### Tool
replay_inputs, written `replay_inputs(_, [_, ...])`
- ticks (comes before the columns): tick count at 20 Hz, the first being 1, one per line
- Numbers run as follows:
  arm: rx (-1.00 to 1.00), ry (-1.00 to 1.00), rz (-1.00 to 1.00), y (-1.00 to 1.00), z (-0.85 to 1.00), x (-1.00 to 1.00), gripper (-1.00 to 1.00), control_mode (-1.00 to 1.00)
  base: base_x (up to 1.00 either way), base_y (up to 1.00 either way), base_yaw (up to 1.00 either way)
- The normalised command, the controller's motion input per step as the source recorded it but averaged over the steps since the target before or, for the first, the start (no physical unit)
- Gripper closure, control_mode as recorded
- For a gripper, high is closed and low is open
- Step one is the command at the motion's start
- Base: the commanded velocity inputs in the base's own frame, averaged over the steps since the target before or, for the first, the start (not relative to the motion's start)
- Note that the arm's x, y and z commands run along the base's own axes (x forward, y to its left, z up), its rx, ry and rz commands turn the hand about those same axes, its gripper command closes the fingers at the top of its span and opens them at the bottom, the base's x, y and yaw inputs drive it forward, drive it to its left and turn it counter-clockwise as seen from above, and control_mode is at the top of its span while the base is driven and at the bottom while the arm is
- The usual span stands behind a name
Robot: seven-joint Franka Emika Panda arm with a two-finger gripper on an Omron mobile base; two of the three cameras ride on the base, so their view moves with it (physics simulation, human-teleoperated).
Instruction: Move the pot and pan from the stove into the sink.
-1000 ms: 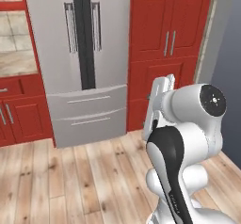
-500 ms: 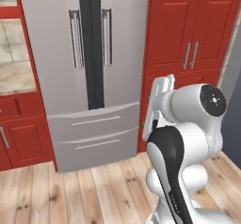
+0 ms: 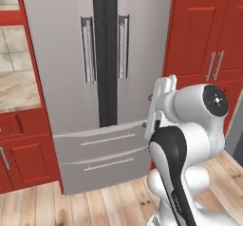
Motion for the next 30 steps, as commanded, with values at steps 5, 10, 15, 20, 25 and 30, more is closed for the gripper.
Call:
replay_inputs(5, [0.0,0.0,0.0,0.0,0.0,0.0,-1.0,1.0,0.04,0.94,-0.01])
replay_inputs(10, [0.0,0.0,0.0,0.0,0.0,0.0,-1.0,1.0,0.0,1.0,-0.01])
replay_inputs(15, [0.0,0.0,0.0,0.0,0.0,0.0,-1.0,1.0,0.0,1.0,-0.01])
replay_inputs(20, [0.0,0.0,0.0,0.0,0.0,0.0,-1.0,1.0,0.0,1.0,-0.02])
replay_inputs(25, [0.0,0.0,0.0,0.0,0.0,0.0,-1.0,1.0,0.0,1.0,-0.02])
replay_inputs(30, [0.0,0.0,0.0,0.0,0.0,0.0,-1.0,1.0,0.0,1.0,-0.03])
